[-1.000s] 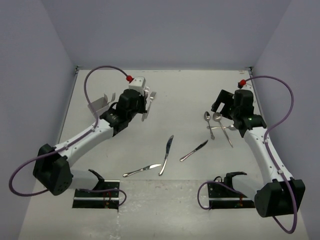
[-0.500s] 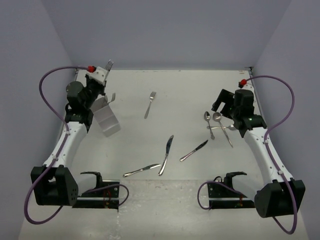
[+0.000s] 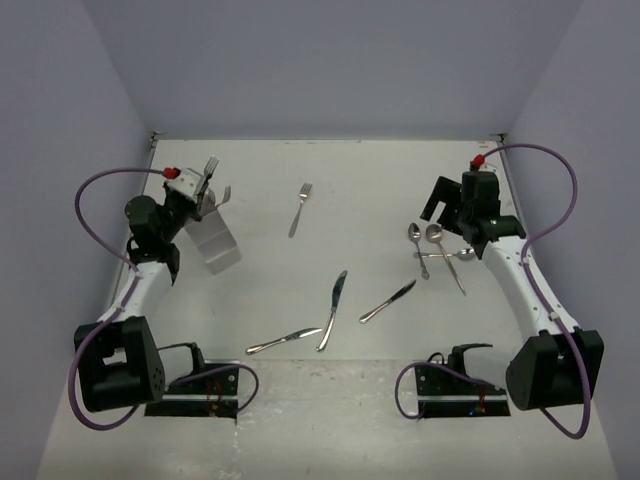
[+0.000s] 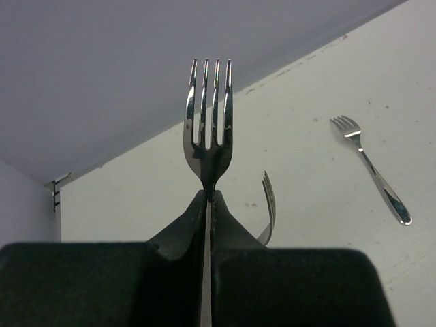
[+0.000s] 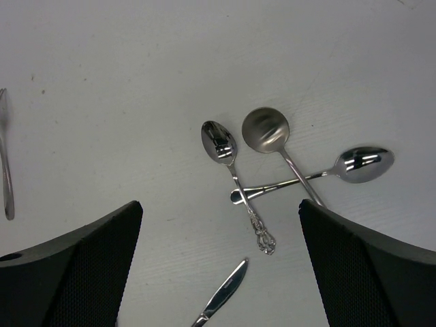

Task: Sort the eating utensils into containers

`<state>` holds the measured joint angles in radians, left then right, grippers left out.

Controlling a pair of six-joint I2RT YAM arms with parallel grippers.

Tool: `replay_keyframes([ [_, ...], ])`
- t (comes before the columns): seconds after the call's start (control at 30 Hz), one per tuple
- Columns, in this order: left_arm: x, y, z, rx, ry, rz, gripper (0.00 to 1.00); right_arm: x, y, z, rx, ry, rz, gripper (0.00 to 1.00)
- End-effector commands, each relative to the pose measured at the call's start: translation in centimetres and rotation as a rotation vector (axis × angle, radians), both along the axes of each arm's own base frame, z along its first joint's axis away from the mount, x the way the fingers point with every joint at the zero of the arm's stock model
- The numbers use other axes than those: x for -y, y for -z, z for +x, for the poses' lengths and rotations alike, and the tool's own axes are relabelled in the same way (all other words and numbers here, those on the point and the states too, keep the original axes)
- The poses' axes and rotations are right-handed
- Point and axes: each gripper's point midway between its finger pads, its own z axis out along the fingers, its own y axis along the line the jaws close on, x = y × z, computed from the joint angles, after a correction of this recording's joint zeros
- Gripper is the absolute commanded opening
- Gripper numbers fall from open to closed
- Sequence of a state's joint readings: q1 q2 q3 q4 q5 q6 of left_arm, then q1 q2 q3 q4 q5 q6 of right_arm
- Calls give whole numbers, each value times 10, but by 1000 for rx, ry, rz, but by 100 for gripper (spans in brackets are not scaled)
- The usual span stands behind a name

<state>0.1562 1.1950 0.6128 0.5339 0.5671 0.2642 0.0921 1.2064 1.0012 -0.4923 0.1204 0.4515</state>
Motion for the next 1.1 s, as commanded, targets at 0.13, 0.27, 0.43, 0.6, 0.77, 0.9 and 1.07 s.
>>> replay_keyframes([
  [0.13, -19, -16, 13, 68, 37, -26, 0, 1, -13, 11, 6, -5, -15, 99],
  [0.27, -17, 3, 13, 9, 80, 31, 0, 2, -17, 12, 14, -8, -21, 99],
  [0.43, -21, 13, 8, -7, 53, 8, 0, 2, -24, 16, 32, -10, -24, 99],
  [0.6, -26, 9, 0, -3, 0, -14, 11, 3, -25, 15, 33, -10, -31, 99],
  [0.77, -26, -20, -12, 66, -23, 1, 35, 4, -27, 12, 43, -7, -31, 99],
  [0.9, -23, -71, -21, 140, -27, -14, 77, 3, -32, 11, 58, -13, -28, 99],
  [1.07, 30, -147, -34, 216, 110, -167, 100, 1, -37, 6, 82, -14, -9, 99],
])
